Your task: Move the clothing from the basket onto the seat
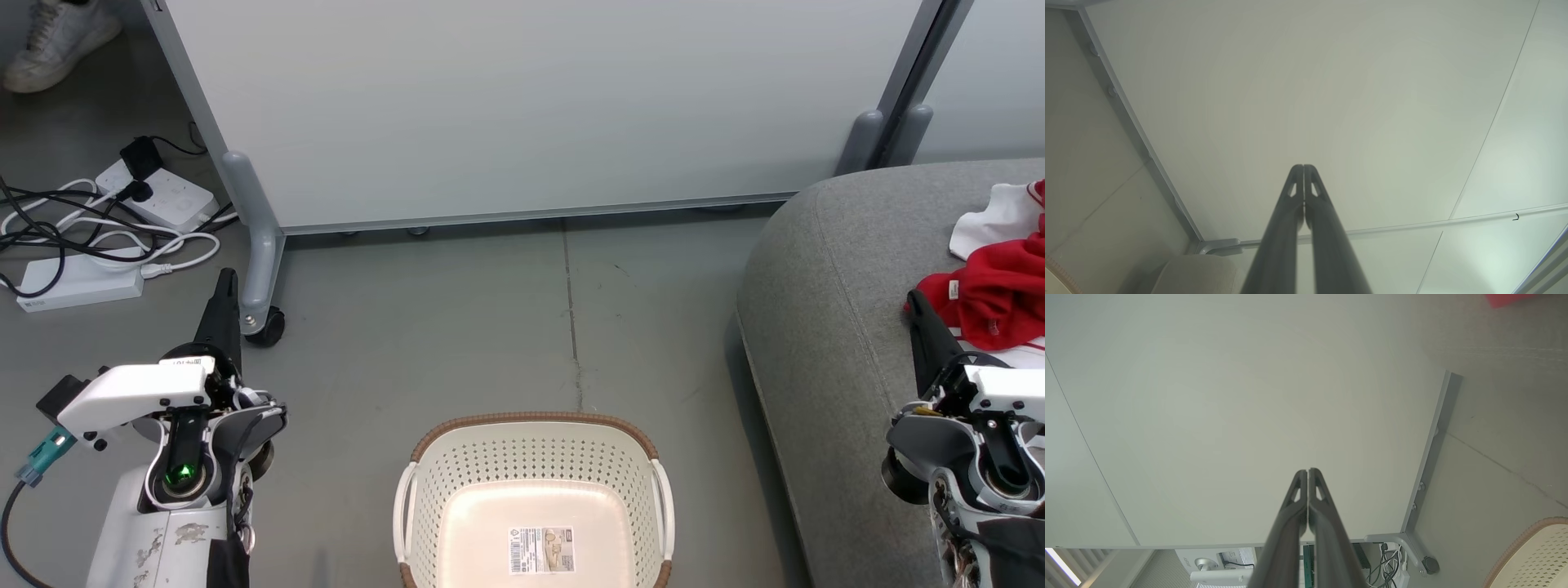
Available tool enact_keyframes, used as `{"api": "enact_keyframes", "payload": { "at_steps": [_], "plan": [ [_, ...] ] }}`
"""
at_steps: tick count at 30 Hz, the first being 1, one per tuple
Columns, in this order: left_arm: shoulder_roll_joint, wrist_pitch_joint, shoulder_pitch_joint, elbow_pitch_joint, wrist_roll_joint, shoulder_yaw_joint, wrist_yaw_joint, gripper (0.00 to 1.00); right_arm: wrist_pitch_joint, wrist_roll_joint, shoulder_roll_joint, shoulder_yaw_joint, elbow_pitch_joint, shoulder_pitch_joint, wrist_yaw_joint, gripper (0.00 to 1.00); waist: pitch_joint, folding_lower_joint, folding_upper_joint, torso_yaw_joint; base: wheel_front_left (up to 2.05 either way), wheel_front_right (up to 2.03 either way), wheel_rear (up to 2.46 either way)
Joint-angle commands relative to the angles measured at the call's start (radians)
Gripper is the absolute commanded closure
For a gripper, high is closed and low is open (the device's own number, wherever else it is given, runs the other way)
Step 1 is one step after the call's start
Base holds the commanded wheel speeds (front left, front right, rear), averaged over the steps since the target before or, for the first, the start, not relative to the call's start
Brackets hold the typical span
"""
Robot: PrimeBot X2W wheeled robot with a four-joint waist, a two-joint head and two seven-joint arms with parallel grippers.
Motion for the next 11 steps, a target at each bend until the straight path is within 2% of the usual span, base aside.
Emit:
{"api": "enact_keyframes", "payload": {
  "at_steps": [1, 11],
  "plan": [
    [0.002, 0.001, -0.008, 0.0, 0.001, 0.001, -0.004, 1.0, 0.003, 0.0, -0.003, -0.002, 0.001, -0.008, 0.002, 1.0, 0.0, 0.0, 0.0, 0.0, 0.0, 0.0, 0.0],
    [0.002, 0.001, -0.008, 0.0, 0.001, 0.001, -0.004, 1.0, 0.003, 0.0, -0.003, -0.002, 0.001, -0.008, 0.002, 1.0, 0.0, 0.0, 0.0, 0.0, 0.0, 0.0, 0.0]
  ]
}}
